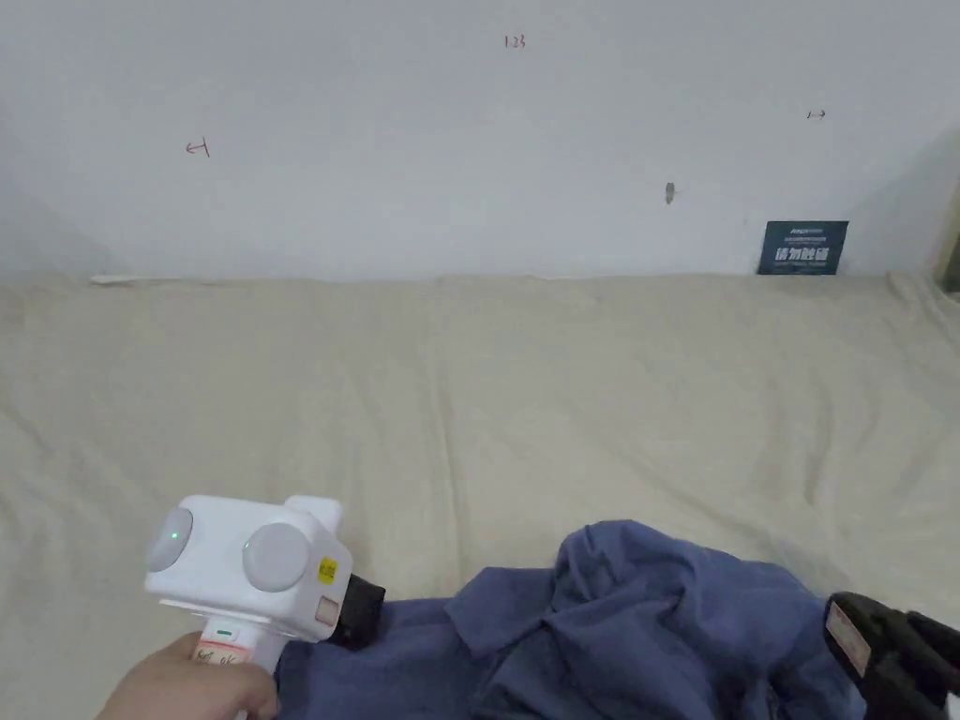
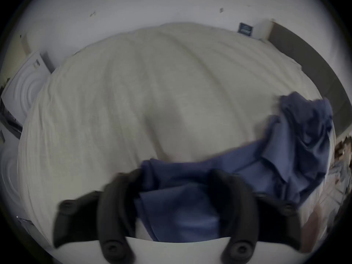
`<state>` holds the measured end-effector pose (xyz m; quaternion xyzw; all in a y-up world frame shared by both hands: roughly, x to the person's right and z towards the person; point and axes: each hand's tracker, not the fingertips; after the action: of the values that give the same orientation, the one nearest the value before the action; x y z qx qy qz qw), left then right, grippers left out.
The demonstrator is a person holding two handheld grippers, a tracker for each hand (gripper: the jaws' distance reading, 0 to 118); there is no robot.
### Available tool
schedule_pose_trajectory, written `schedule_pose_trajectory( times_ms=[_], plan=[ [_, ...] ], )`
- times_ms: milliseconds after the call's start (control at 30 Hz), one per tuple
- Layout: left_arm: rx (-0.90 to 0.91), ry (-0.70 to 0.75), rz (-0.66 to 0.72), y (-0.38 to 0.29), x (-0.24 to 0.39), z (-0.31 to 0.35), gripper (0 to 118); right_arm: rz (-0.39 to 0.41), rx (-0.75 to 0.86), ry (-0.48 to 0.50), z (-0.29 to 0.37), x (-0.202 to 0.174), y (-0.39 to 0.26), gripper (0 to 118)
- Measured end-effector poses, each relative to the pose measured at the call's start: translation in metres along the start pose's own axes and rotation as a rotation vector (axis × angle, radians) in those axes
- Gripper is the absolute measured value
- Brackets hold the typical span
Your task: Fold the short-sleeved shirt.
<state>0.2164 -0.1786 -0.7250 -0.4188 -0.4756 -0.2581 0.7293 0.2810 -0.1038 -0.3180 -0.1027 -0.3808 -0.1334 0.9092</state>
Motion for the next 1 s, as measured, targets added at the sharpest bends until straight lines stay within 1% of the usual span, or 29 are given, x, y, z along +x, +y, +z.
schedule_pose_trajectory(
  times_ms=[33,67,133,167,200,267,300,333,367,400,433,467,500,567,600,633,667,700,733,767,800,833,867,933,1000],
  plan=[
    [0.001,-0.05,0.005,-0.006,0.005,0.005,15,0.005,0.004,-0.001,-0.006,0.004,0.007,0],
    [0.0,-0.093,0.013,-0.008,0.006,0.01,15,0.016,0.007,-0.001,-0.012,0.007,0.014,0],
    [0.004,-0.069,-0.001,-0.019,0.013,0.013,15,0.068,-0.003,-0.003,-0.033,0.015,0.034,0],
    [0.016,-0.07,-0.014,-0.022,0.012,0.015,15,0.095,-0.054,0.006,-0.046,0.02,0.043,3],
    [0.034,-0.074,-0.021,-0.023,0.011,0.016,15,0.1,-0.127,0.033,-0.067,0.028,0.056,20],
    [0.039,-0.078,-0.011,-0.027,0.007,0.017,15,0.063,-0.287,0.073,-0.109,0.047,0.074,73],
    [0.039,-0.091,0.014,-0.029,0.005,0.018,15,0.035,-0.388,0.079,-0.134,0.057,0.082,80],
    [0.038,-0.109,0.041,-0.028,0.003,0.017,15,0.003,-0.511,0.062,-0.163,0.066,0.086,80],
    [0.033,-0.117,0.056,-0.03,0.002,0.017,15,0.01,-0.619,0.008,-0.186,0.07,0.087,89],
    [0.029,-0.12,0.065,-0.032,0.0,0.016,15,0.013,-0.689,-0.058,-0.208,0.076,0.083,89],
    [0.035,-0.117,0.065,-0.035,0.0,0.017,15,-0.009,-0.775,-0.084,-0.231,0.083,0.077,89],
    [0.045,-0.114,0.065,-0.034,0.003,0.016,15,-0.052,-0.829,-0.086,-0.249,0.091,0.071,89],
    [0.046,-0.111,0.062,-0.035,0.004,0.016,15,-0.103,-0.854,-0.109,-0.262,0.098,0.065,89],
    [0.044,-0.105,0.047,-0.035,0.003,0.016,15,-0.118,-0.914,-0.16,-0.281,0.103,0.053,88],
    [0.045,-0.103,0.04,-0.034,0.005,0.015,15,-0.131,-0.931,-0.16,-0.286,0.103,0.046,85],
    [0.048,-0.101,0.035,-0.034,0.004,0.015,15,-0.136,-0.945,-0.123,-0.289,0.101,0.041,73],
    [0.046,-0.104,0.036,-0.035,0.002,0.014,15,-0.135,-0.949,-0.072,-0.288,0.099,0.037,29],
    [0.045,-0.109,0.042,-0.035,0.0,0.014,15,-0.136,-0.94,-0.015,-0.283,0.091,0.03,1],
    [0.044,-0.118,0.054,-0.034,0.0,0.013,15,-0.107,-0.918,0.019,-0.275,0.084,0.025,1],
    [0.044,-0.126,0.064,-0.034,-0.003,0.013,15,-0.028,-0.915,0.014,-0.274,0.077,0.024,1],
    [0.045,-0.133,0.072,-0.034,-0.005,0.014,15,0.034,-0.913,0.003,-0.271,0.073,0.025,1],
    [0.047,-0.138,0.083,-0.034,-0.007,0.015,15,0.067,-0.891,0.003,-0.264,0.07,0.03,1],
    [0.05,-0.142,0.091,-0.034,-0.007,0.016,15,0.065,-0.862,0.011,-0.258,0.07,0.035,1],
    [0.07,-0.14,0.098,-0.033,-0.01,0.023,15,0.025,-0.767,0.041,-0.24,0.075,0.054,1],
    [0.09,-0.142,0.102,-0.03,-0.011,0.034,15,0.005,-0.703,0.058,-0.224,0.083,0.074,1]
  ],
)
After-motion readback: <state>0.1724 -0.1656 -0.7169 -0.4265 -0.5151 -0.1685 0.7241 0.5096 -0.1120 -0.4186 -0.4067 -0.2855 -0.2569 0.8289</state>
